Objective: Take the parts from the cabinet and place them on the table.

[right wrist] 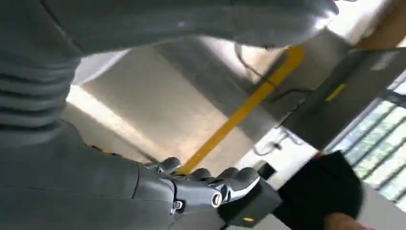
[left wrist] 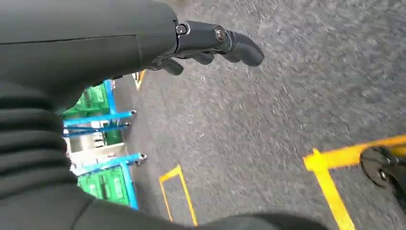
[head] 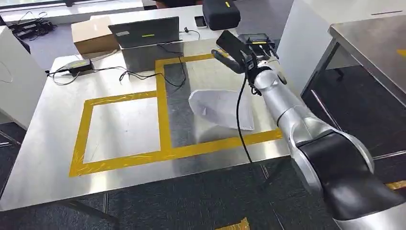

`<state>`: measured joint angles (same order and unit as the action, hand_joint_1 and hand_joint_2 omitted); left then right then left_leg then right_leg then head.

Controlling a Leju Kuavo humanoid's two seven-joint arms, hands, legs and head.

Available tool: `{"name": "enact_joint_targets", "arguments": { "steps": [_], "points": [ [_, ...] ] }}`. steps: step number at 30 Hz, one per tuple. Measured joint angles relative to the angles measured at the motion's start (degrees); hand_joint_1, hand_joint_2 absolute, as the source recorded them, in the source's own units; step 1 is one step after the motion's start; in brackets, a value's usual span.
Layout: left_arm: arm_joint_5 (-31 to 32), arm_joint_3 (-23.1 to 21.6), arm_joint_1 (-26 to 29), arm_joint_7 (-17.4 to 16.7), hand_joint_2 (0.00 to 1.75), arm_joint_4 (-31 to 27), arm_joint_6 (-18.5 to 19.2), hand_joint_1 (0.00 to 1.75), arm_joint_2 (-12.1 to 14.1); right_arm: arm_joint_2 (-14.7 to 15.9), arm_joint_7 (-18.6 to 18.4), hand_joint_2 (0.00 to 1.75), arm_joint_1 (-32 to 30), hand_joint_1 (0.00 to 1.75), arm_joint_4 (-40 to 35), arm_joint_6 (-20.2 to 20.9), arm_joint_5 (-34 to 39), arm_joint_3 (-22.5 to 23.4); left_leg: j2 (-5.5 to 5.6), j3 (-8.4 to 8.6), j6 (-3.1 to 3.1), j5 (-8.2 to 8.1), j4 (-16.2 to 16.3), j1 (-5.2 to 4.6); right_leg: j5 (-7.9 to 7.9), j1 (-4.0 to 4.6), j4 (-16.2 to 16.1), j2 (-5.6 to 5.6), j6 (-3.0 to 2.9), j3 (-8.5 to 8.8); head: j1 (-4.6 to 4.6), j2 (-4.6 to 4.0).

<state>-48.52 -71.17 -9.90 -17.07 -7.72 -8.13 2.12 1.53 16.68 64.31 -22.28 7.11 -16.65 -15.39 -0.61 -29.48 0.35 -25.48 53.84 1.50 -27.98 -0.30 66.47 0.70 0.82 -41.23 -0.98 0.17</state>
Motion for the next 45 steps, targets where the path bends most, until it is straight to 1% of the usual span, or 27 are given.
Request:
{"name": "enact_joint_targets", "arguments": {
  "steps": [2, 3, 6, 7, 8, 9, 12, 14, 17, 19, 21, 22, 23, 24, 27, 28, 29, 31, 32, 34, 36, 37, 38, 39, 42, 43, 45],
  "points": [
    [-0.18, 0.0, 0.36, 0.35, 0.0, 0.0, -0.44, 0.0, -0.07, 0.37, 2.1, 0.0, -0.13, 0.0, -2.21, 1.07, 2.34, 1.05, -0.1, -0.26, -0.22, -0.12, 0.43, 0.48, -2.42, -0.94, 7.27, -0.09, 1.06, -2.71, 0.0, 0.0],
    [-0.33, 0.0, 0.55, 0.46, 0.0, 0.0, -0.44, 0.0, -0.11, 0.55, 2.36, 0.0, -0.13, 0.0, -3.67, 1.51, 3.34, 1.4, -0.1, -0.46, -0.55, -0.2, 0.79, 0.81, -1.61, -1.43, 6.99, -0.23, 1.6, -2.37, 0.0, 0.0],
    [-0.83, -0.02, 1.09, 1.31, 0.0, -0.02, -0.74, 0.0, -0.52, 1.28, 2.92, 0.0, -0.33, 0.0, -10.08, 3.18, 7.19, 2.23, -0.12, -1.69, -2.79, -1.36, 3.28, 2.45, 3.91, -3.27, -5.97, -1.23, 4.18, 5.21, -0.04, 0.0],
    [-1.05, -0.02, 1.15, 1.53, 0.0, 0.15, -0.85, 0.0, 0.04, 1.75, 2.99, 0.0, -0.68, 0.0, -12.46, 3.67, 8.84, 2.32, -0.01, -2.63, -3.61, -1.71, 4.1, 2.13, 1.57, -2.58, -6.49, -0.63, 4.52, 5.89, -0.13, 0.0],
    [-1.18, -0.02, 1.27, 1.75, 0.0, 0.02, -0.87, 0.0, -0.53, 1.95, 3.12, 0.0, -1.25, 0.0, -15.04, 4.2, 10.32, 2.34, 0.2, -3.07, -4.24, -1.98, 4.91, 2.01, 3.19, -2.3, -4.84, 0.23, 2.73, 4.76, -0.35, 0.0],
    [-1.22, -0.02, 1.43, 1.88, 0.0, 0.04, -0.92, 0.0, -0.44, 2.85, 3.3, 0.0, -1.9, 0.0, -17.43, 4.39, 11.59, 2.49, 0.63, -2.96, -4.47, -2.08, 5.73, 2.1, 1.76, -2.92, -5.37, 0.09, 1.67, 4.96, -0.31, 0.0],
    [-1.4, -0.11, 2.21, 2.23, 0.0, -0.22, -0.94, 0.0, -0.92, 3.89, 3.97, 0.0, -3.67, 0.0, -24.59, 5.57, 15.11, 2.73, 0.77, -4.03, -5.42, -2.01, 5.89, 2.48, 1.85, -2.66, -4.41, 0.13, -0.13, 3.65, -0.13, 0.0],
    [-1.53, -0.39, 2.55, 2.25, 0.0, -0.22, -0.94, 0.0, -0.96, 4.67, 4.39, 0.0, -5.02, 0.0, -29.22, 6.18, 17.37, 2.73, 0.51, -5.65, -4.64, -6.43, 10.54, 2.12, 2.5, -2.33, -4.61, 0.12, -1.04, 3.21, 0.04, 0.0],
    [-1.66, -0.87, 2.75, 2.27, 0.0, -0.24, -0.94, 0.0, -1.11, 6.65, 4.63, 0.0, -8.85, 0.0, -36.46, 6.2, 19.45, 2.82, 0.54, -9.6, -3.5, -12.84, 22.7, 0.89, 3.58, -1.32, -4.74, -0.09, -1.84, 2.02, 0.13, 0.0],
    [-1.86, -0.94, 3.0, 2.56, 0.0, -0.24, -1.03, 0.0, -1.22, 8.39, 5.21, 0.0, -12.48, 0.0, -41.86, 6.29, 20.8, 3.27, 0.56, -7.69, -2.14, -11.25, 21.56, 0.0, 4.48, -0.48, -4.74, -0.13, -2.11, 0.99, 0.13, 0.0],
    [-2.14, -0.96, 3.21, 2.84, 0.0, -0.26, -1.09, 0.0, -1.4, 9.9, 6.35, 0.0, -15.26, 0.0, -46.14, 6.69, 21.74, 3.75, 0.65, -2.18, -0.16, -7.52, 13.4, -1.1, 5.56, 0.08, -4.75, -0.08, -2.17, -0.16, 0.13, 0.0],
    [-2.4, -0.96, 3.2, 2.84, 0.0, -0.24, -1.2, 0.0, -1.38, 10.52, 6.99, 0.0, -16.49, 0.0, -47.87, 6.99, 22.12, 3.96, 0.72, 0.86, 0.87, -8.31, 8.85, -1.74, 6.09, 0.05, -4.74, -0.1, -2.1, -0.4, 0.09, 0.0],
    [-2.45, -0.96, 3.25, 2.65, 0.0, -0.22, -1.2, 0.0, -1.35, 11.47, 7.79, 0.0, -18.08, 0.0, -50.17, 7.1, 22.51, 4.45, 0.41, 1.72, 0.43, -8.88, 7.46, -1.81, 6.63, 0.31, -4.98, -0.12, -1.68, -0.44, 0.02, 0.0],
    [-2.45, -0.96, 3.4, 2.27, 0.0, -0.24, -1.2, 0.0, -1.44, 12.13, 8.38, 0.0, -19.75, 0.0, -52.0, 7.12, 22.84, 4.83, 0.57, 0.94, 0.06, -7.78, 7.11, -2.17, 6.99, 0.1, -5.32, -0.31, -1.28, -0.12, 0.13, 0.0],
    [-1.9, -1.31, 3.69, 1.22, 0.0, -0.22, -0.94, 0.0, -1.51, 13.66, 8.93, 0.0, -24.61, 0.0, -57.16, 7.08, 22.64, 5.66, 0.57, 0.34, 0.9, -5.86, 5.85, -1.97, 8.92, -0.01, -6.99, -0.45, 0.08, -0.06, 0.15, -0.02],
    [-1.69, -1.42, 3.66, 0.98, 0.0, -0.22, -0.92, 0.0, -1.49, 14.27, 9.11, 0.0, -26.23, 0.0, -58.71, 6.97, 22.51, 6.2, 0.27, -0.13, 1.04, -4.9, 5.52, -1.72, 7.25, -0.24, -6.46, -0.32, 0.27, -0.46, 0.26, 0.0],
    [-1.49, -1.44, 3.73, 0.98, 0.0, -0.2, -0.94, 0.0, -1.31, 14.89, 9.0, 0.0, -27.79, 0.0, -60.22, 6.86, 22.03, 6.8, 0.31, -0.74, 1.63, -4.09, 5.34, -1.63, 3.35, -0.22, -4.46, -0.41, 0.49, -1.19, 0.07, 0.0],
    [-1.01, -1.57, 3.83, 0.9, 0.0, -0.07, -1.29, 0.0, -1.03, 15.76, 9.11, 0.0, -31.08, 0.0, -63.45, 6.8, 21.39, 8.22, 0.27, -2.61, 1.68, -2.6, 5.38, -1.61, -3.78, -0.39, 3.49, -0.44, 1.05, -2.97, 0.07, 0.0],
    [-0.79, -1.66, 3.82, 0.92, 0.0, -0.04, -1.49, 0.0, -0.98, 16.09, 9.09, 0.0, -32.89, 0.0, -64.63, 6.69, 21.02, 8.7, 0.23, -3.61, 1.71, -1.88, 5.42, -1.62, -5.25, -0.38, 7.6, -0.44, 1.24, -3.56, 0.04, 0.0],
    [-0.63, -1.99, 3.81, 1.07, 0.0, 0.0, -1.77, 0.0, -0.92, 16.87, 9.37, 0.0, -36.32, 0.0, -66.69, 6.42, 20.63, 9.7, 0.18, -5.51, 1.61, -0.61, 5.61, -1.59, -3.07, -0.41, 10.09, -0.44, 1.39, -2.2, 0.04, 0.0],
    [-0.61, -2.36, 3.82, 1.16, 0.0, 0.0, -1.88, 0.0, -0.92, 17.46, 9.98, 0.0, -38.54, 0.0, -68.65, 6.31, 20.59, 10.62, 0.15, -7.12, 1.22, 0.36, 6.04, -1.51, 0.19, -0.42, 4.11, -0.5, 1.38, 3.63, 0.02, -0.02],
    [-0.61, -2.38, 3.73, 1.16, 0.0, 0.0, -1.9, 0.0, -0.9, 17.7, 10.03, 0.0, -39.08, 0.0, -69.56, 6.2, 20.59, 10.9, 0.07, -7.69, 0.91, 0.72, 6.47, -1.53, -0.31, -0.44, -1.51, -0.63, 1.28, 8.14, 0.04, 0.0],
    [-0.61, -2.38, 3.72, 1.16, 0.0, 0.0, -1.99, 0.0, -0.83, 17.88, 9.96, 0.0, -39.32, 0.0, -70.31, 6.14, 20.57, 11.12, 0.05, -8.3, 0.59, 0.95, 6.79, -1.83, -2.99, -0.16, -6.25, -0.69, 0.91, 11.2, -0.06, 0.0],
    [-0.61, -2.4, 3.68, 1.16, 0.0, 0.02, -2.01, 0.0, -0.79, 17.99, 10.14, 0.0, -39.92, 0.0, -70.92, 6.01, 20.59, 11.39, -0.05, -8.12, 0.2, 1.31, 6.75, -1.82, -2.79, 0.07, -6.28, -0.48, -0.18, 10.96, 0.15, 0.0],
    [-0.44, -2.62, 3.6, 1.53, 0.0, 0.02, -2.1, 0.0, -0.57, 18.27, 10.18, 0.0, -41.81, 0.0, -72.06, 5.55, 19.56, 12.04, -0.03, -8.17, -0.89, 2.58, 6.31, -1.87, -1.91, -0.04, -7.18, -0.54, -1.5, 10.26, 0.09, 0.0],
    [-0.35, -2.89, 3.58, 1.75, 0.0, 0.02, -2.16, 0.0, -0.48, 18.29, 10.75, 0.0, -42.9, 0.0, -72.61, 5.38, 19.17, 12.3, 0.14, -8.57, -1.24, 1.66, 6.87, -1.57, -1.12, -0.29, -7.52, -0.79, -1.97, 10.09, 0.11, 0.0],
    [0.04, -3.37, 3.66, 2.1, 0.0, 0.0, -2.16, 0.0, -0.57, 18.29, 11.66, 0.0, -45.67, 0.0, -73.95, 4.87, 17.93, 12.67, 0.35, -10.31, -1.71, -5.03, 11.91, -1.45, 0.06, -0.38, -7.7, -0.86, -2.44, 8.81, 0.2, 0.0]
  ]
}}
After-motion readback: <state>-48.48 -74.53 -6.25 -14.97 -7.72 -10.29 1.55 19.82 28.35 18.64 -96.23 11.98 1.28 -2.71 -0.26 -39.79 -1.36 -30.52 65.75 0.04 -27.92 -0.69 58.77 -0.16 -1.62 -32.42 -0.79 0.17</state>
